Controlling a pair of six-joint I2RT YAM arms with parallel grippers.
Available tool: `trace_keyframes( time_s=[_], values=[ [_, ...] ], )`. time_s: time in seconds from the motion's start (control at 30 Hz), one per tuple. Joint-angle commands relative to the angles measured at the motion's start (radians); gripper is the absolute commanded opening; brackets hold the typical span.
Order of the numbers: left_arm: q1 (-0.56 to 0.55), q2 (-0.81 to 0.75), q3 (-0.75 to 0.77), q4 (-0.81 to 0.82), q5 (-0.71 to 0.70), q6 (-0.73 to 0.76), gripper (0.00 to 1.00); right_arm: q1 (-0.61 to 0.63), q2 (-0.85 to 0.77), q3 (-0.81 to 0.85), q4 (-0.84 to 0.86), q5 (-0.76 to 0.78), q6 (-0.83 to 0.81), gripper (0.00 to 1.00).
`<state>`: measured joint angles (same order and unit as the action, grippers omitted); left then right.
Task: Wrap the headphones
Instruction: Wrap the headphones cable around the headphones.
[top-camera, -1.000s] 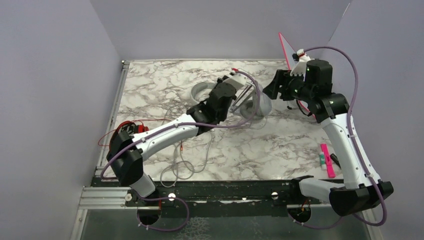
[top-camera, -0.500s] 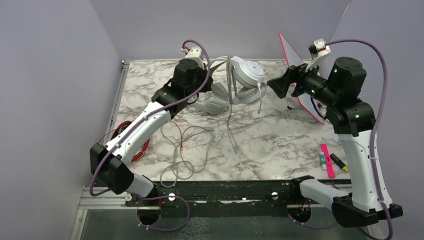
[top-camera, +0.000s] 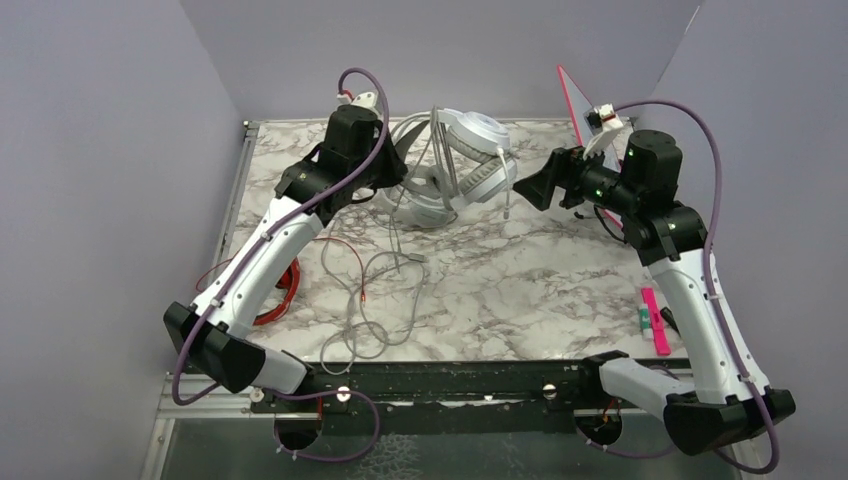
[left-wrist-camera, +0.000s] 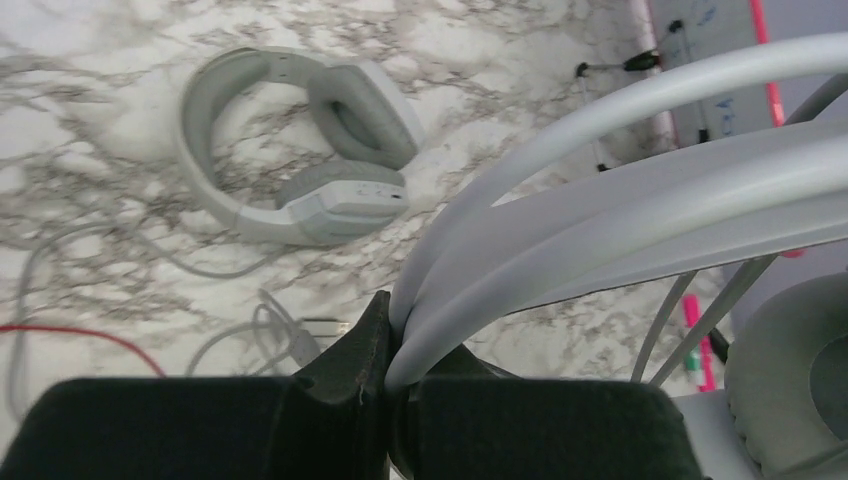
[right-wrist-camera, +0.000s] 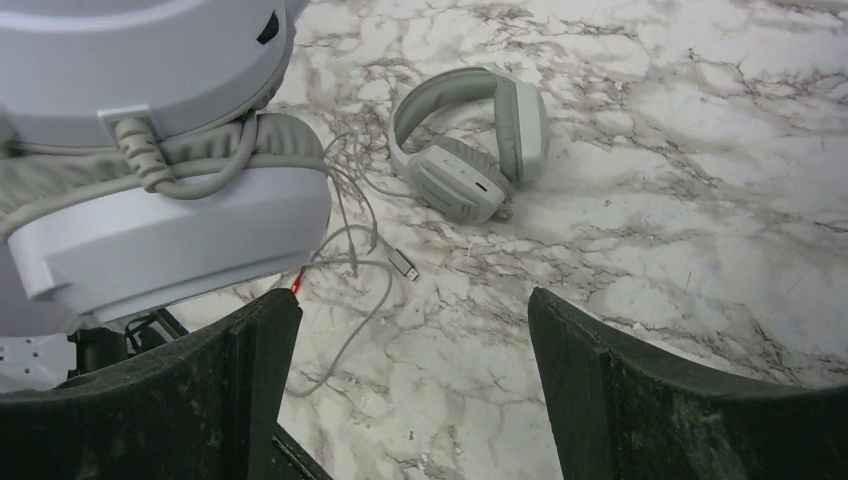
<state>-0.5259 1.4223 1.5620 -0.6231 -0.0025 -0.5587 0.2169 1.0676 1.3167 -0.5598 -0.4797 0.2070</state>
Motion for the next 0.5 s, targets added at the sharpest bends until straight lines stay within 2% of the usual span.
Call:
trace_keyframes(
  time_s=[0.0, 0.1, 0.2, 0.3, 0.47],
  values=[
    [0.003, -0.083, 0.063, -0.138, -0.234, 0.078, 0.0, 0.0, -0.007, -0.001, 0.085, 0.028, -0.016, 0.88],
    [0.003, -0.116, 0.069, -0.184, -0.395, 0.158, 0.0, 0.001, 0.007, 0.016, 0.073, 0.001, -0.086, 0.88],
    [0.003, -0.119, 0.079, -0.206, -0.495, 0.248, 0.0, 0.003, 0.042, 0.017, 0.084, -0.137, -0.101, 0.85],
    [0.003, -0.103, 0.107, -0.234, -0.524, 0.294, 0.0, 0.026, 0.054, -0.004, 0.134, -0.182, -0.09, 0.84],
    [0.003, -0.089, 0.133, -0.25, -0.506, 0.322, 0.0, 0.182, 0.133, 0.065, 0.126, -0.079, -0.128, 0.84]
  ],
)
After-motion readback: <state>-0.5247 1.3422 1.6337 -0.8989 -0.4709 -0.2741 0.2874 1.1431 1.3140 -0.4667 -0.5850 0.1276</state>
